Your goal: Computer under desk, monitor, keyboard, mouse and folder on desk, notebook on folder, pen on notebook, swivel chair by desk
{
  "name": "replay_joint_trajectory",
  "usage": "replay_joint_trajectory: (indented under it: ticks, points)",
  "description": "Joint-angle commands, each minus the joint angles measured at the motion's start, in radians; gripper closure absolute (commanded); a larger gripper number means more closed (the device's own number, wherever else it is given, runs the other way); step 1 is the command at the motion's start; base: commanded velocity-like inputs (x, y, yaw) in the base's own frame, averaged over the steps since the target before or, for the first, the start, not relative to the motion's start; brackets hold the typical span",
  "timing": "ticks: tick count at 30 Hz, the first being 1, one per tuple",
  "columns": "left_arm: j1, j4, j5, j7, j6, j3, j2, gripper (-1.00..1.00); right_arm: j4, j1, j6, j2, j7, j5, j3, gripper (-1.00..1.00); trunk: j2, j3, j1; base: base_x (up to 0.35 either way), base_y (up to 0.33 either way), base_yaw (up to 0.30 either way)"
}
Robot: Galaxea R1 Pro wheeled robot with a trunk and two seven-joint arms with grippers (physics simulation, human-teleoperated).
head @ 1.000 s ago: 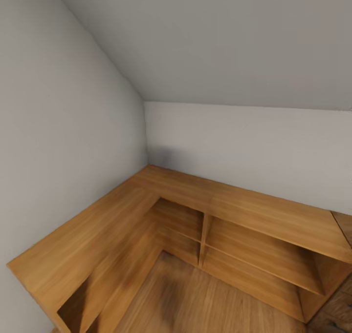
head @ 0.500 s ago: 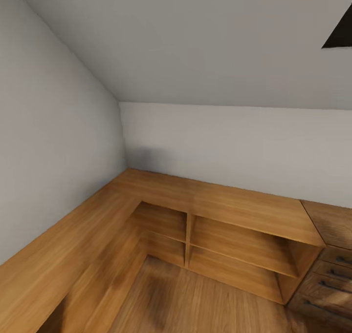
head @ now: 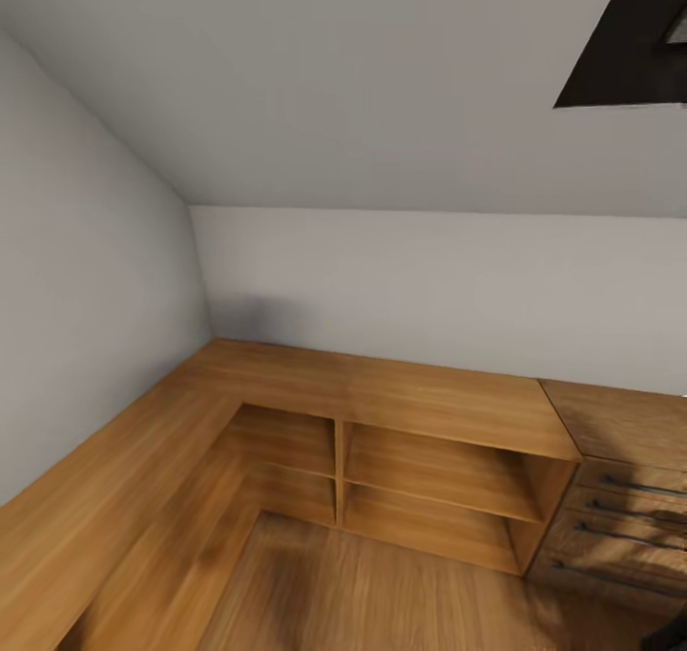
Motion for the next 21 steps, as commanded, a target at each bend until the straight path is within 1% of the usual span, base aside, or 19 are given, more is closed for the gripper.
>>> replay_joint_trajectory:
  ticks: [1, 7, 13, 21]
  points:
    - [0.000, -0.001, 0.002, 0.009, -0.002, -0.008, 0.000, -1.00, 0.002, 0.005, -0.016, -0.001, -0.012, 0.016, 0.001, -1.00, -0.001, 0.000, 0.000, 0.000, 0.000, -0.202]
    - [0.000, -0.001, 0.002, 0.009, -0.003, -0.008, 0.000, -1.00, 0.001, 0.016, -0.021, -0.009, -0.014, 0.027, 0.001, -1.00, -0.001, 0.007, 0.000, 0.000, 0.000, -0.200]
    - [0.000, -0.001, 0.002, 0.009, -0.004, -0.008, 0.000, -1.00, 0.001, 0.017, -0.021, -0.009, -0.015, 0.028, 0.001, -1.00, -0.001, 0.014, 0.000, 0.000, 0.011, -0.195]
    - [0.000, -0.001, 0.003, 0.009, -0.001, -0.009, 0.000, -1.00, 0.001, 0.017, -0.021, -0.009, -0.014, 0.028, 0.001, -1.00, -0.001, 0.023, 0.000, 0.000, 0.122, -0.191]
